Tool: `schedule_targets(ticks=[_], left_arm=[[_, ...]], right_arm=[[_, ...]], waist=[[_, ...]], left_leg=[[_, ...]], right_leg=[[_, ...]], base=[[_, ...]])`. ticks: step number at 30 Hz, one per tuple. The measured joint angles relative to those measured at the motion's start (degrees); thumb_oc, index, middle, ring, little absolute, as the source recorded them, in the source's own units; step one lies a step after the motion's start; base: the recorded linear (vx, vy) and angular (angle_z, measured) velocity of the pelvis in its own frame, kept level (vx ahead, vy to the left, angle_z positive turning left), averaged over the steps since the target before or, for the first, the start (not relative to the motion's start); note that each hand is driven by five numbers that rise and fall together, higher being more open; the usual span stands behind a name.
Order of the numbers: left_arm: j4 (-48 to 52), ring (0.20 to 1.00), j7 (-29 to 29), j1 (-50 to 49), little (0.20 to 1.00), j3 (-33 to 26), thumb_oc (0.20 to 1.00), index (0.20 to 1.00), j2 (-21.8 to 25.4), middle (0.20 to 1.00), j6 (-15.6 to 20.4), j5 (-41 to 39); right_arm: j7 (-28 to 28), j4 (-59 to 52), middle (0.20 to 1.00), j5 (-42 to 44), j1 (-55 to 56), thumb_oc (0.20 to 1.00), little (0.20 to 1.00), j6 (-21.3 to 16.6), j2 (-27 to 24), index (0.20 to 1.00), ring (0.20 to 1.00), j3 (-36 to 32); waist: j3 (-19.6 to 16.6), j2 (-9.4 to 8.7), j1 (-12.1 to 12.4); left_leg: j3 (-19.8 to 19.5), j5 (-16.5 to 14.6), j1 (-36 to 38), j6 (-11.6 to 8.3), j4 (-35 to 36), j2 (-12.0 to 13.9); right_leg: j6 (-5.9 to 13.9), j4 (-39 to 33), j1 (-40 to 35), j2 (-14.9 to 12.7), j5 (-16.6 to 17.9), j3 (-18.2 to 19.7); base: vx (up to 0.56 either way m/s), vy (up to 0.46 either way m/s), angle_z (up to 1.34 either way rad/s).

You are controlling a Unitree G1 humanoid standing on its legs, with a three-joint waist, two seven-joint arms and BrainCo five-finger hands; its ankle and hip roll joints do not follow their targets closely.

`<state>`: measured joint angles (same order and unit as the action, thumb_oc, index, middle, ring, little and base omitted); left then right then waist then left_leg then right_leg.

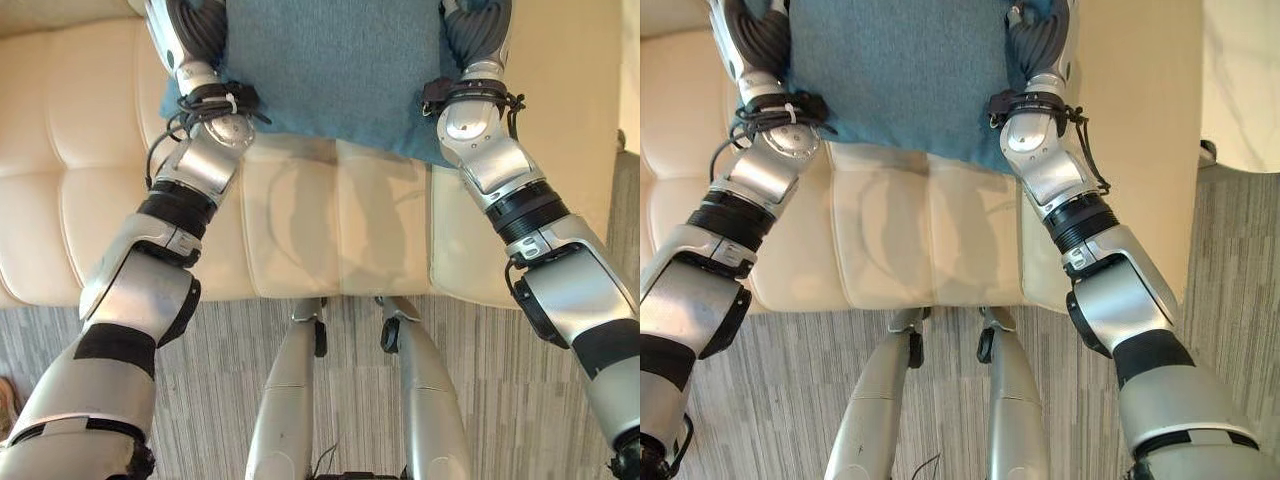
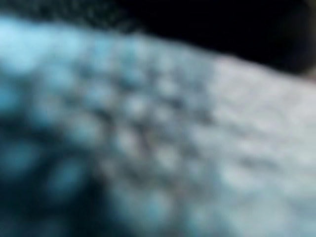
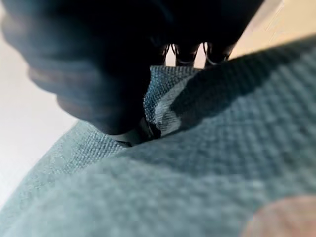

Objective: Pick up all the scattered cushions and arrange them neatly on the sofa.

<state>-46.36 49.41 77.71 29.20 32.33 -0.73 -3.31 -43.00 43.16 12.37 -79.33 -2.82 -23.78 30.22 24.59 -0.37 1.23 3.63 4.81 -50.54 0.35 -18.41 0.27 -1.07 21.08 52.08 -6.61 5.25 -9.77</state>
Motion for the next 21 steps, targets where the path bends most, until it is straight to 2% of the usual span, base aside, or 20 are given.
schedule_targets(ticks=[1, 2, 3, 4, 7, 11, 14, 21], left_arm=[[0.0, 0.2, 0.16, 0.5, 0.2, -0.17, 0.2, 0.2, 0.49, 0.2, 0.0, 0.01], [0.0, 0.2, 0.24, 0.49, 0.2, -0.25, 0.2, 0.2, 0.45, 0.2, 0.0, 0.02], [0.01, 0.733, 0.32, 0.31, 0.733, -0.36, 0.733, 0.733, 0.26, 0.733, -0.09, 0.05], [0.01, 1.0, 0.61, -0.63, 1.0, -1.01, 1.0, 1.0, 0.05, 1.0, -0.13, 0.05], [-2.35, 1.0, 0.59, -1.08, 1.0, -1.28, 1.0, 1.0, -0.16, 1.0, -0.68, -0.01], [-8.83, 1.0, -1.52, -1.08, 1.0, -1.12, 1.0, 1.0, -0.46, 1.0, -0.71, -0.63], [-11.12, 1.0, -3.06, -1.1, 1.0, 0.05, 1.0, 1.0, -0.18, 1.0, -0.69, -0.89], [-10.81, 1.0, -3.35, -0.84, 1.0, 0.59, 1.0, 1.0, 0.11, 1.0, -0.66, -2.19]], right_arm=[[0.01, 0.37, 0.2, -0.26, -0.76, 0.2, 0.2, 0.01, -0.15, 0.2, 0.2, 0.87], [-0.08, 0.44, 0.432, -0.67, -0.74, 0.432, 0.432, 0.02, -0.06, 0.432, 0.432, 0.76], [-0.07, 0.69, 1.0, -1.47, -0.66, 1.0, 1.0, 0.12, 0.17, 1.0, 1.0, 0.79], [0.08, 2.16, 1.0, -2.44, -0.63, 1.0, 1.0, 0.5, 0.86, 1.0, 1.0, 1.02], [3.31, 6.21, 1.0, -3.9, -1.18, 1.0, 1.0, 2.29, 1.42, 1.0, 1.0, 3.99], [9.19, 13.43, 1.0, -6.84, -0.97, 1.0, 1.0, 5.46, 1.32, 1.0, 1.0, 11.94], [8.32, 14.0, 1.0, -11.55, 0.12, 1.0, 1.0, 5.68, 1.37, 1.0, 1.0, 11.35], [5.15, 13.85, 1.0, -14.35, 0.25, 1.0, 1.0, 5.59, 1.66, 1.0, 1.0, 9.09]], waist=[[0.07, -0.08, 0.24], [0.09, -0.08, 0.4], [0.26, -0.18, 0.74], [0.44, -0.42, 0.85], [0.72, -0.99, 1.45], [1.43, -2.35, 1.97], [1.73, -2.89, 1.99], [1.74, -2.91, 1.98]], left_leg=[[0.0, -0.02, -1.4, 0.05, -0.54, -0.13], [-0.07, -0.02, -1.86, 0.05, -0.83, -0.29], [-0.16, -0.03, -2.3, 0.05, -1.29, -0.55], [-0.23, -0.03, -2.29, 0.05, -1.56, -0.6], [-0.27, -0.02, -2.28, 0.06, -2.07, -0.69], [-0.14, -0.09, -0.39, 0.15, -2.42, -0.62], [-0.43, -0.11, 1.17, 0.23, -2.44, -0.64], [-1.35, -0.2, 2.92, 0.36, -2.33, -0.67]], right_leg=[[0.0, 0.56, 1.34, -0.21, -0.02, 0.03], [-0.11, 1.18, 1.96, -0.45, -0.19, -0.05], [-0.26, 1.85, 2.36, -0.72, -0.4, -0.1], [-0.25, 2.11, 2.33, -0.86, -0.46, -0.14], [-0.27, 2.21, 2.09, -0.92, -0.4, -0.07], [-0.23, 2.09, -0.02, -0.86, -0.24, -0.06], [-0.11, 1.6, -1.94, -0.83, -0.08, -0.24], [-0.11, 0.66, -4.52, -0.83, 0.25, -1.35]], base=[[0.06, 0.059, 0.05], [0.05, 0.051, 0.09], [0.03, 0.058, 0.1], [0.01, 0.032, 0.09], [-0.01, 0.022, 0.02], [0.0, 0.0, 0.0], [-0.01, -0.003, 0.0], [0.0, -0.009, 0.03]])
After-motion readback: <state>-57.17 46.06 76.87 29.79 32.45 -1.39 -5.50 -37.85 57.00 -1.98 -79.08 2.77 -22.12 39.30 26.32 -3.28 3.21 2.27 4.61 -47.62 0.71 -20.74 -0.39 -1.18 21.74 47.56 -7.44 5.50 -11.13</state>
